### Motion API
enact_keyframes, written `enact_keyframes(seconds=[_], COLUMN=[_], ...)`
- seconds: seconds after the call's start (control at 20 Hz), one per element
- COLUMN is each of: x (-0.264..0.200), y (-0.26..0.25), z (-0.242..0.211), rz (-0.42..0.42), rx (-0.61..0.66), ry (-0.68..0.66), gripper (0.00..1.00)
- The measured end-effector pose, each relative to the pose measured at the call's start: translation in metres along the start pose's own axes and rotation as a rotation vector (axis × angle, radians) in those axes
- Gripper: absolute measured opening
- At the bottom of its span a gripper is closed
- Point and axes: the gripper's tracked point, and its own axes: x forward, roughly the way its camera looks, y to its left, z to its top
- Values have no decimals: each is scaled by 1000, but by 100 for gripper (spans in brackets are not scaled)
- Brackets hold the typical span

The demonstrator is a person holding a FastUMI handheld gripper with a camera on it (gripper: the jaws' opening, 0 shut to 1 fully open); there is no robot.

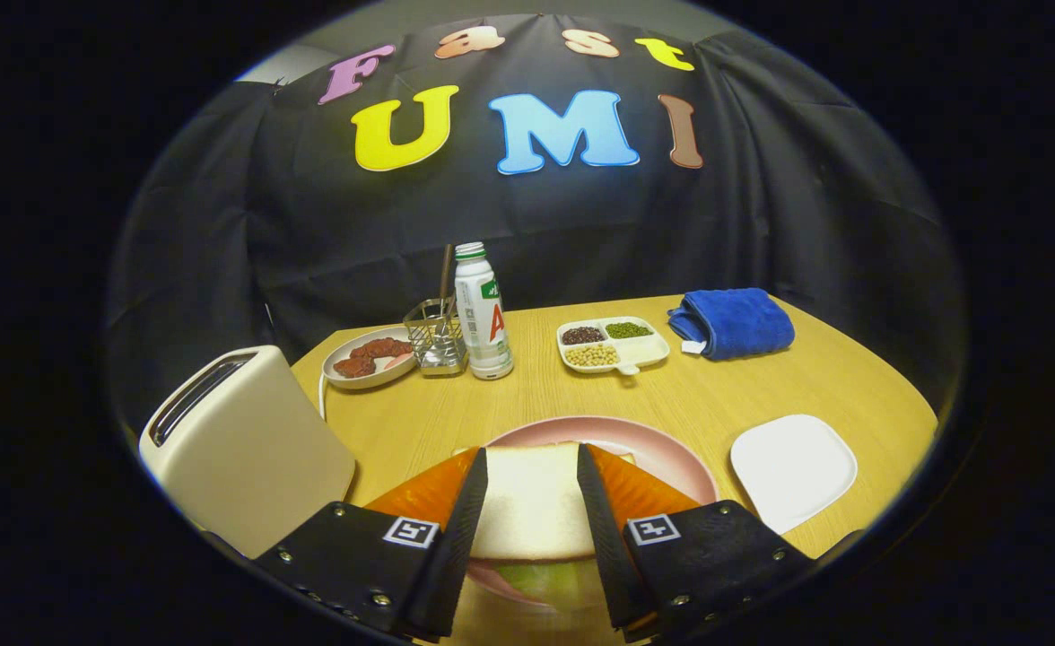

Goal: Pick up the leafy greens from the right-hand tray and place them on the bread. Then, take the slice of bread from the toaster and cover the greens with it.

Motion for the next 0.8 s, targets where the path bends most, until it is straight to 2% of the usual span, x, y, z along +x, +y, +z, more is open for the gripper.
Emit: enact_keyframes(seconds=[0.3,0.8], x=[-13,-39], y=[-35,-126], z=[36,133], rz=[2,-15], rx=[-28,-64], ry=[-64,-227], gripper=[62,62])
